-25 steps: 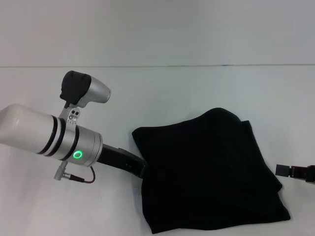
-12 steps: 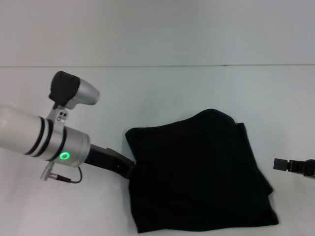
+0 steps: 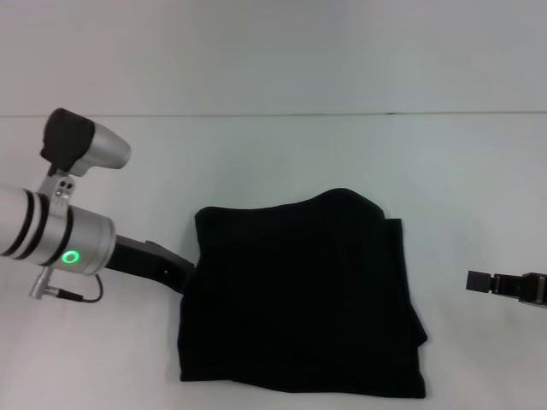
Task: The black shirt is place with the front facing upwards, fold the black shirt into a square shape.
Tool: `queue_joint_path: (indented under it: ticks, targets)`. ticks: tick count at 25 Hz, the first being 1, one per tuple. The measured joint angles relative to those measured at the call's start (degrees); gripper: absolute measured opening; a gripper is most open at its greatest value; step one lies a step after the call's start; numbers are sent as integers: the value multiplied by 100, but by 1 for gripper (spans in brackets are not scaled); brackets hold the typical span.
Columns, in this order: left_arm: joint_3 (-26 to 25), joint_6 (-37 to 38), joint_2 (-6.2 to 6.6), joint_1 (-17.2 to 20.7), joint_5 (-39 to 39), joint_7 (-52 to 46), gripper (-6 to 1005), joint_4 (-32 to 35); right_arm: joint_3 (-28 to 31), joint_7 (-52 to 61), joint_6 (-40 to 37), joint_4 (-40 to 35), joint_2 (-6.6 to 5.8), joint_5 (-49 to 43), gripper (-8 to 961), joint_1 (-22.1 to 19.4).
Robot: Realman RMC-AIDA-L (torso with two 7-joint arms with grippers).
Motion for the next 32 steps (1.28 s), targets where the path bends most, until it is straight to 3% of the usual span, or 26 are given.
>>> queue_joint_path:
  ticks: [7, 17, 21, 28, 30, 32]
  targets:
    - [-201, -78, 83, 121, 9, -10, 120, 14, -4, -40, 1, 1, 7, 0, 12, 58]
    - [-291, -8, 104, 195, 59, -152, 168, 90, 39, -182, 21, 1, 7, 13, 14, 65]
    - [-445, 62, 37, 375, -26, -191, 187, 419, 44, -327, 22, 1, 9, 213, 14, 28]
    - [-1592, 627, -305, 899, -670, 874, 221, 1355, 54, -1150, -43, 9, -4, 1125, 16, -236]
    - [-1749, 696, -331, 1027, -999, 1272, 276, 1381, 54, -1561, -56, 10, 16, 1379, 16, -274]
    - [-1830, 795, -338, 1148, -1395, 1722, 330, 1275, 54, -2067, -56, 10, 55, 1564, 75, -275]
